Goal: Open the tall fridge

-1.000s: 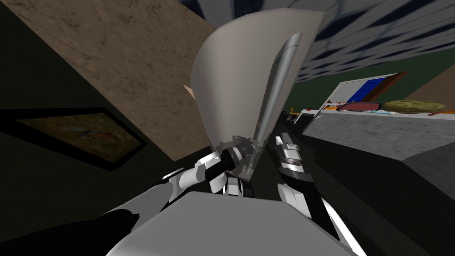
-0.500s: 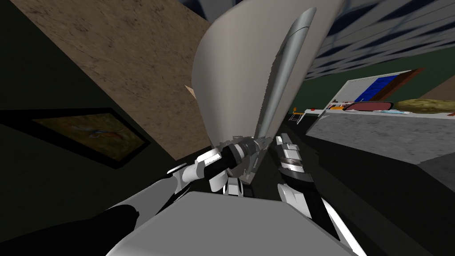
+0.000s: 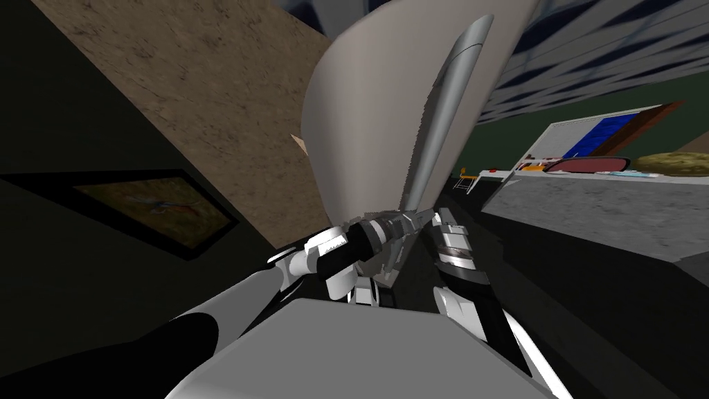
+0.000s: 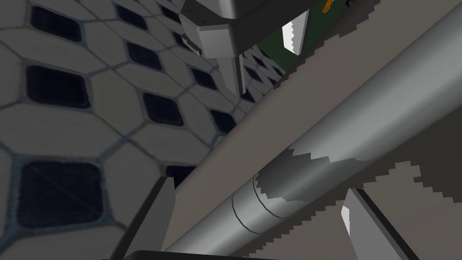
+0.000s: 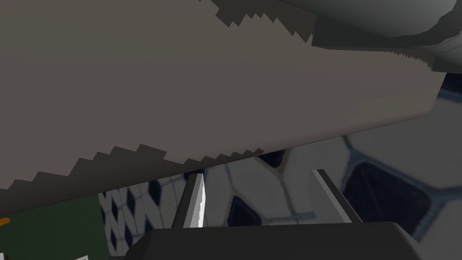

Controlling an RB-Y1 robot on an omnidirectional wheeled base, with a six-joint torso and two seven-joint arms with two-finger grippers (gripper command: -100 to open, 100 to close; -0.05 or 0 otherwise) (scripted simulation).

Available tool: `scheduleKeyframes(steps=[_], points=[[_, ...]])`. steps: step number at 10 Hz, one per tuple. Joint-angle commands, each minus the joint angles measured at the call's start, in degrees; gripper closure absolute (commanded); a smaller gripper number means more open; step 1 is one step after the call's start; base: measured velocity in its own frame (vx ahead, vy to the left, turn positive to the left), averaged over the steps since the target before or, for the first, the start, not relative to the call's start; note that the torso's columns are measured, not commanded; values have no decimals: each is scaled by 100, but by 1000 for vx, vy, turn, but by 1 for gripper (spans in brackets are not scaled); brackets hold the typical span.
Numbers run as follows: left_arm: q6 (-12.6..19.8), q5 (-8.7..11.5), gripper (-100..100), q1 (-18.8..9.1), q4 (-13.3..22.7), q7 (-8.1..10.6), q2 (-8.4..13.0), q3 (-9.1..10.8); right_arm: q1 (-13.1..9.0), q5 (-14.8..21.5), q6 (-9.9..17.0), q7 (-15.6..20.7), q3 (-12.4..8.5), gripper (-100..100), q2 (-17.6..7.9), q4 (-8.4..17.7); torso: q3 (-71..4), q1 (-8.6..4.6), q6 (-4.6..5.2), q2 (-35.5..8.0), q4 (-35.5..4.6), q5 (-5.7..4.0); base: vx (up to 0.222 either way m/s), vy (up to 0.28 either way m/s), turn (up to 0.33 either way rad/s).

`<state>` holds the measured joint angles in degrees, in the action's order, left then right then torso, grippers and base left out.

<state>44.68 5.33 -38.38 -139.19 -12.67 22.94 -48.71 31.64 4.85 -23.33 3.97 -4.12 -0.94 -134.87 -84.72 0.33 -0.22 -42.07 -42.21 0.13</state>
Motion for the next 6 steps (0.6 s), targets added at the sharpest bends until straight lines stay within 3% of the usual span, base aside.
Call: scheduleKeyframes(steps=[1, 6], points=[[29, 6, 0, -9, -4, 7, -2, 2, 3, -2, 0, 1, -8, 0, 2, 0, 1, -6, 5, -1, 0, -2, -5, -6, -16], [27, 5, 0, -8, -4, 7, -2, 2, 11, -5, -1, 4, -26, 0, 8, -2, 13, -26, 17, -18, -6, -11, -1, -1, -2]])
